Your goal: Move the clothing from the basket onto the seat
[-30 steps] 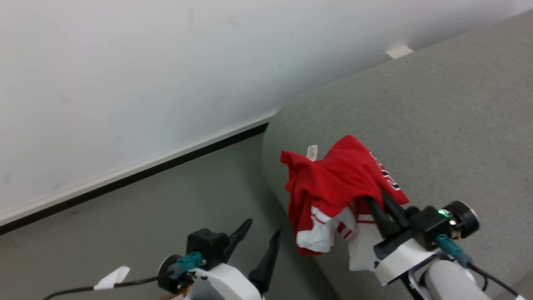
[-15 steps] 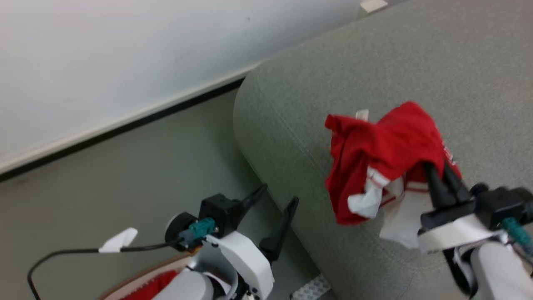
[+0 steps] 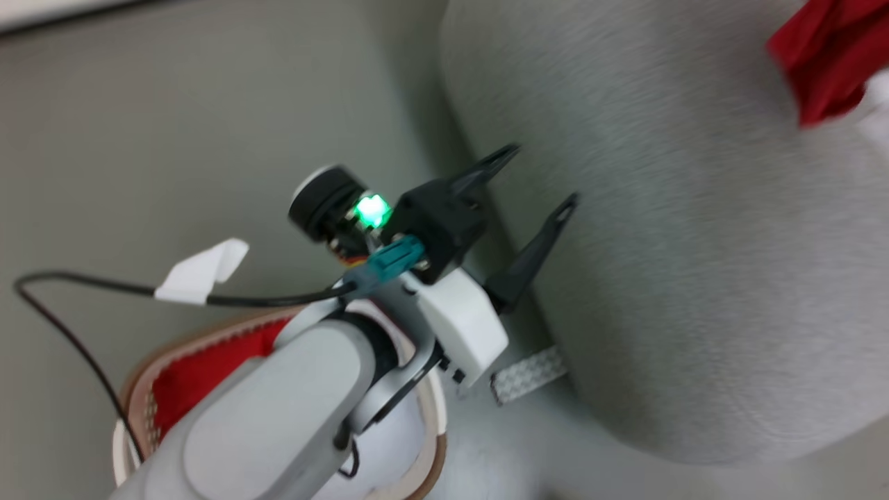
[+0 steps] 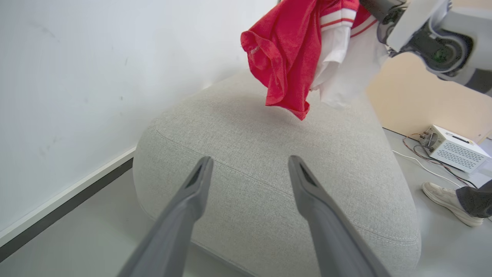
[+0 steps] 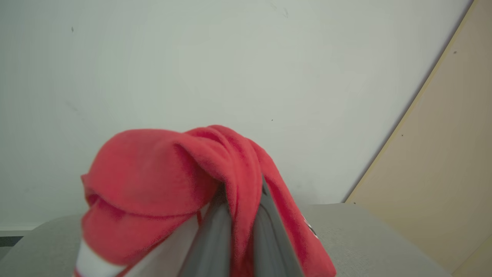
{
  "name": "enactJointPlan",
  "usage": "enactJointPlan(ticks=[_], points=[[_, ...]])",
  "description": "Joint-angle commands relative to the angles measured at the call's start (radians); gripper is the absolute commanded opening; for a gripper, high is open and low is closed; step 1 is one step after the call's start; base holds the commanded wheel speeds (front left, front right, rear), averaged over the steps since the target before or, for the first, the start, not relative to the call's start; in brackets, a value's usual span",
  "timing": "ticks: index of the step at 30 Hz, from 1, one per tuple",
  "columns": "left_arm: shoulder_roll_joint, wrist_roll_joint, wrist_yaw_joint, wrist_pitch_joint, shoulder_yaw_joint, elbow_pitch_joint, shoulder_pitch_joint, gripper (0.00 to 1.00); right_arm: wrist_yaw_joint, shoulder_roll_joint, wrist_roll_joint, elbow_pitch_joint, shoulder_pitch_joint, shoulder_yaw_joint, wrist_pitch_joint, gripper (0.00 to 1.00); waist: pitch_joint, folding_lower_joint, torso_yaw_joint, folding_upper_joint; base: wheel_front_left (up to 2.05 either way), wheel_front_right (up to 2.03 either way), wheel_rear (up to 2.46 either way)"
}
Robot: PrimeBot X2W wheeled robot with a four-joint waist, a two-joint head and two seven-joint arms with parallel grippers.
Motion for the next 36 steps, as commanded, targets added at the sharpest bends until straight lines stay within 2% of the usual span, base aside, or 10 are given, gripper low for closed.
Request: enactJointPlan(ticks=[1, 4, 10, 11, 12, 13, 14, 17, 25, 36], points=[[-0.005, 0.022, -0.008, 0.008, -0.002, 0.001, -0.033, 1.0, -0.002, -0.011, 0.003, 0.035, -0.058, -0.022, -0.003, 0.0, 0.17, -0.0003, 0.124, -0.0001, 0.0, 0.0, 0.0], [-0.025, 0.026, -0.014, 0.007, -0.01, 0.011, -0.072, 1.0, -0.002, -0.04, -0.015, 0.132, -0.137, -0.07, -0.003, 0.0, 0.213, -0.0003, 0.15, -0.0001, 0.0, 0.0, 0.0], [-0.054, 0.027, -0.01, -0.019, -0.021, 0.042, -0.086, 1.0, -0.003, -0.035, -0.083, 0.339, -0.194, -0.172, -0.003, 0.0, 0.235, -0.0003, 0.186, -0.0001, 0.0, 0.0, 0.0], [-0.058, 0.023, -0.01, -0.027, -0.023, 0.047, -0.079, 1.0, -0.002, -0.029, -0.099, 0.356, -0.185, -0.188, -0.003, 0.08, 0.229, -0.0003, 0.191, -0.0001, 0.0, 0.0, 0.0], [-0.059, 0.018, -0.009, -0.036, -0.023, 0.052, -0.07, 1.0, -0.003, -0.018, -0.109, 0.364, -0.174, -0.206, -0.003, 0.35, 0.221, -0.0003, 0.192, -0.0001, 0.0, 0.0, 0.0], [-0.057, 0.015, -0.006, -0.042, -0.022, 0.057, -0.062, 1.0, -0.003, -0.008, -0.118, 0.36, -0.16, -0.228, -0.003, 0.75, 0.212, -0.0003, 0.192, -0.0001, 0.0, 0.0, 0.0], [-0.053, 0.012, -0.005, -0.047, -0.021, 0.063, -0.056, 1.0, -0.003, 0.002, -0.12, 0.356, -0.143, -0.247, -0.003, 1.0, 0.201, -0.0003, 0.191, -0.0001, 0.0, 0.0, 0.0], [-0.045, 0.004, -0.004, -0.062, -0.015, 0.071, -0.045, 1.0, -0.003, 0.02, -0.137, 0.317, -0.115, -0.271, -0.003, 1.0, 0.175, -0.0003, 0.188, -0.0001, 0.0, 0.0, 0.0], [0.0, -0.044, 0.018, -0.15, 0.035, 0.113, 0.058, 1.0, -0.003, 0.105, -0.182, 0.051, 0.094, -0.245, -0.003, 1.0, 0.004, -0.0003, 0.174, -0.0001, 0.0, 0.0, 0.0], [0.009, -0.138, 0.109, -0.329, 0.126, 0.216, 0.3, 1.0, -0.003, 0.129, -0.168, -0.104, 0.367, -0.061, -0.003, 1.0, -0.336, -0.0003, 0.233, -0.0001, 0.0, 0.0, 0.0]])
